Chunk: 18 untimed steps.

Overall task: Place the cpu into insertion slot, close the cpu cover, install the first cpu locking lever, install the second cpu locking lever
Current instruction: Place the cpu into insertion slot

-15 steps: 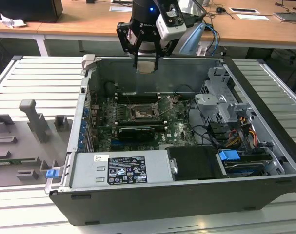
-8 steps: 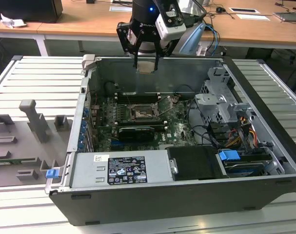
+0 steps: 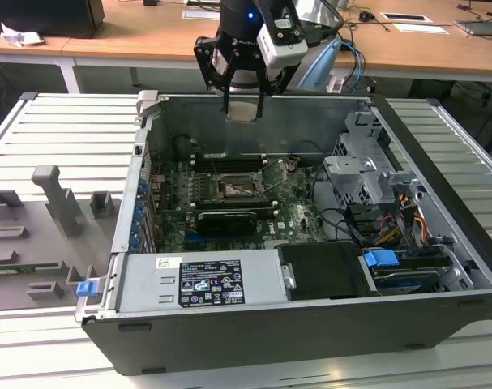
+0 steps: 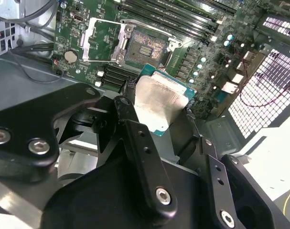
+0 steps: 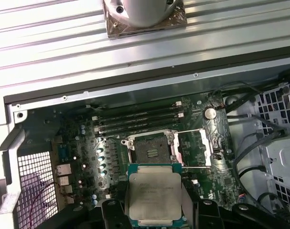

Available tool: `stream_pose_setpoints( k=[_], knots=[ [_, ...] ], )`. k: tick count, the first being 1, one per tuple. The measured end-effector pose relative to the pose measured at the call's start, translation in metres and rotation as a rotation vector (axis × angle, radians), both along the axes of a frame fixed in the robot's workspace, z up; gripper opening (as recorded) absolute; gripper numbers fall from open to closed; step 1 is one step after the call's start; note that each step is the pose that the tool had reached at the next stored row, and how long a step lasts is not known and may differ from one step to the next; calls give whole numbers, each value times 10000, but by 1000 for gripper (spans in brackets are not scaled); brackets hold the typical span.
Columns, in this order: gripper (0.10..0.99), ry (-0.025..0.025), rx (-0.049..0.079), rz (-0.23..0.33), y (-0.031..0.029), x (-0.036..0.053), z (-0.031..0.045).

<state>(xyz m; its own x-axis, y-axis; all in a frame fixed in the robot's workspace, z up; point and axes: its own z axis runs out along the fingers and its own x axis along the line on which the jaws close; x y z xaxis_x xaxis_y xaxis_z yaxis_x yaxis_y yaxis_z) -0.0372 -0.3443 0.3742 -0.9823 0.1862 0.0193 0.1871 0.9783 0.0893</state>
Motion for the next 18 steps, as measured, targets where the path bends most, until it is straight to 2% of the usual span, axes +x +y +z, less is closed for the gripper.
stream_pose_setpoints(
  k=[6,8,14,18],
  knots=[
    [529,-1,1,-978,0,0,-7],
    [529,0,1,-1521,0,0,-19],
    [529,5,-27,-1723,0,0,-73],
    [529,6,-27,-2651,0,0,-86]
  ],
)
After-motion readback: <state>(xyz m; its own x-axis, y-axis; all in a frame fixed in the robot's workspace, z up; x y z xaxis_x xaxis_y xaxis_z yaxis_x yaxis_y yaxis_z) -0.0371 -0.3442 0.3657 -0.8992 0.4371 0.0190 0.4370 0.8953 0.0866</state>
